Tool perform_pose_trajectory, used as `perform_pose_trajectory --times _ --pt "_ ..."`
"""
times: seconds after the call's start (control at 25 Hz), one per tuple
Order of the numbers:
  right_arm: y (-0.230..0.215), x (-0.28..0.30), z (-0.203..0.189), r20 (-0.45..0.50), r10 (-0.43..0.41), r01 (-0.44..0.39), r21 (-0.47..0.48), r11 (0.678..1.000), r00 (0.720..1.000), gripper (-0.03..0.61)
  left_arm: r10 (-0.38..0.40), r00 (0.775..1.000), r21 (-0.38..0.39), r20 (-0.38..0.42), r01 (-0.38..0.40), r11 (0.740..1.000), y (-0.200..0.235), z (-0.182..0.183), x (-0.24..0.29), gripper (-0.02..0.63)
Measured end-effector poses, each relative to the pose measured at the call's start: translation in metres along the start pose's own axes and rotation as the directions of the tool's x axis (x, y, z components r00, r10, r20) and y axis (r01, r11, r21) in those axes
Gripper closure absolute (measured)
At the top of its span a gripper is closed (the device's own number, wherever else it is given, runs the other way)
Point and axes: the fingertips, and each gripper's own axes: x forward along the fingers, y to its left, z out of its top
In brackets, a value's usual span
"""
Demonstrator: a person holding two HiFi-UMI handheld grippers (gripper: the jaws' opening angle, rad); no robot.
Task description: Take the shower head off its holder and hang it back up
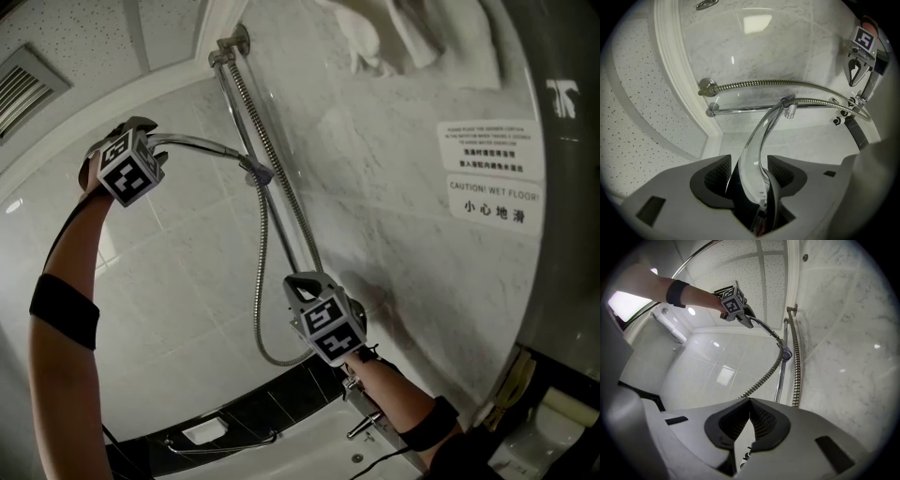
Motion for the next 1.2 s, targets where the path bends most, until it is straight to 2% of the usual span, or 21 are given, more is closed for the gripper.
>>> perform_pose_trajectory --times 0.28,0.4,0.6,1.0,1.2 --pt "-0.007 -0.006 -0.008 -0.010 -0.008 0.008 -0.003 1.000 1.000 0.560 -0.028 1.000 0.055 -0.004 0.028 0.998 -0.017 0.014 0.017 0.368" --pt "-0.009 -0.005 -0.013 -0.019 -0.008 0.008 -0.001 1.000 1.000 0.560 -0.019 1.000 0.072 -0.011 0.019 0.997 -0.016 0.013 0.019 0.368" --pt "-0.004 -0.006 -0.016 -0.022 -0.001 0.001 0.004 1.000 1.000 0.560 -0.003 0.999 0.151 -0.048 0.010 0.988 -0.011 0.010 0.026 0.370" --pt "-0.001 -0.014 -0.016 -0.024 0.004 -0.004 -0.007 1.000 1.000 0.560 0.047 0.995 0.217 -0.090 -0.027 0.976 -0.007 0.002 0.040 0.375" --pt "0.000 -0.013 -0.021 -0.030 0.006 -0.006 -0.005 1.000 1.000 0.560 0.065 0.995 0.224 -0.078 -0.046 0.974 -0.006 0.003 0.040 0.376"
